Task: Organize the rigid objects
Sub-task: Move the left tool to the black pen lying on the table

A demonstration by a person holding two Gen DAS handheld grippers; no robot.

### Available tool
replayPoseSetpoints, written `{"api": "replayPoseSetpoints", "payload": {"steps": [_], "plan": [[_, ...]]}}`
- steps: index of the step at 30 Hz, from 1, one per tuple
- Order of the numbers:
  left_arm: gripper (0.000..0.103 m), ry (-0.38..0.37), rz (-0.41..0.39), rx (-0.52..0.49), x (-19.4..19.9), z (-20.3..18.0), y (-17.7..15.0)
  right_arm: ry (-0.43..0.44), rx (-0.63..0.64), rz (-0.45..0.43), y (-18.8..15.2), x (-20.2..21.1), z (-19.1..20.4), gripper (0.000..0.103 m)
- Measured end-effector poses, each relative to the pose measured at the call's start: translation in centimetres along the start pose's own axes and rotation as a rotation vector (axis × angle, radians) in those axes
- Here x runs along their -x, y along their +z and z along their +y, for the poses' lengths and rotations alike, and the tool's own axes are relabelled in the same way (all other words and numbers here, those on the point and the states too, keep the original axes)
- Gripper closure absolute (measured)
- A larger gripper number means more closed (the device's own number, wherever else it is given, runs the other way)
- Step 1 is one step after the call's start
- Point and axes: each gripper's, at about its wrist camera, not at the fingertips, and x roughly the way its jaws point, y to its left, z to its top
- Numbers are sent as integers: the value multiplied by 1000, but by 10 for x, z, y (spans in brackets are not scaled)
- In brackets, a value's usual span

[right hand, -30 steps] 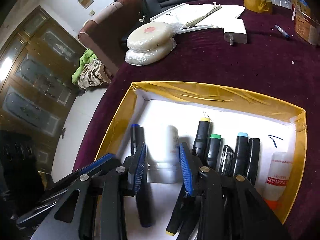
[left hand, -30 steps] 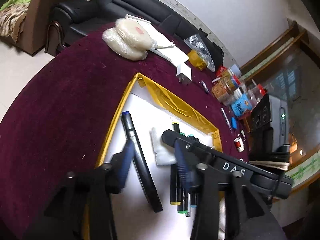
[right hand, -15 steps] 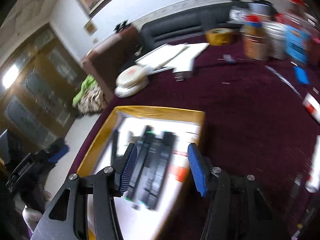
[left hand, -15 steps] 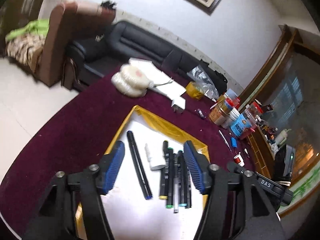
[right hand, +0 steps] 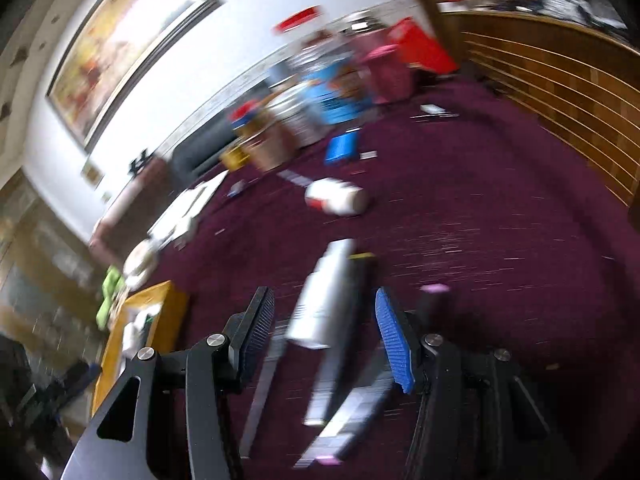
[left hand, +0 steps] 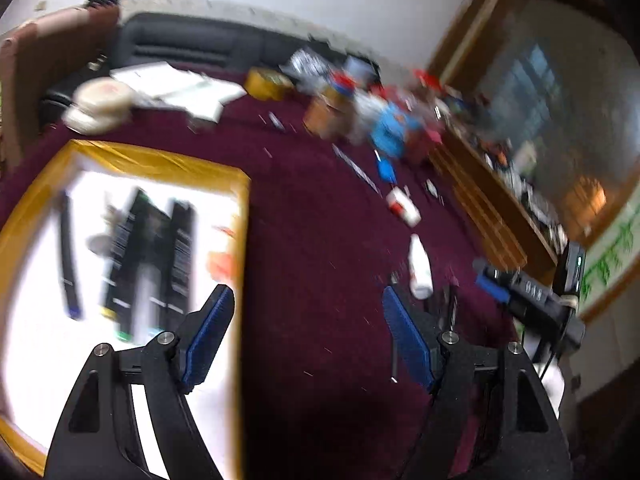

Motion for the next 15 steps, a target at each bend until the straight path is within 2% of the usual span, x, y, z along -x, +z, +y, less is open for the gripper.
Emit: {"api": "replayPoseSetpoints", "payload": {"steps": [5,10,15], "plan": [[27,12,115,-104,-40,-51,-20,-54,-26,-37,4,-4,-38,55],[27,34,207,-218,-73,-90,-42,-22,-43,-36,-4,-13,-54,55],[27,60,261,-266,-101,-111,-50,21,-65,-13,-8,-16,-61,54]]}}
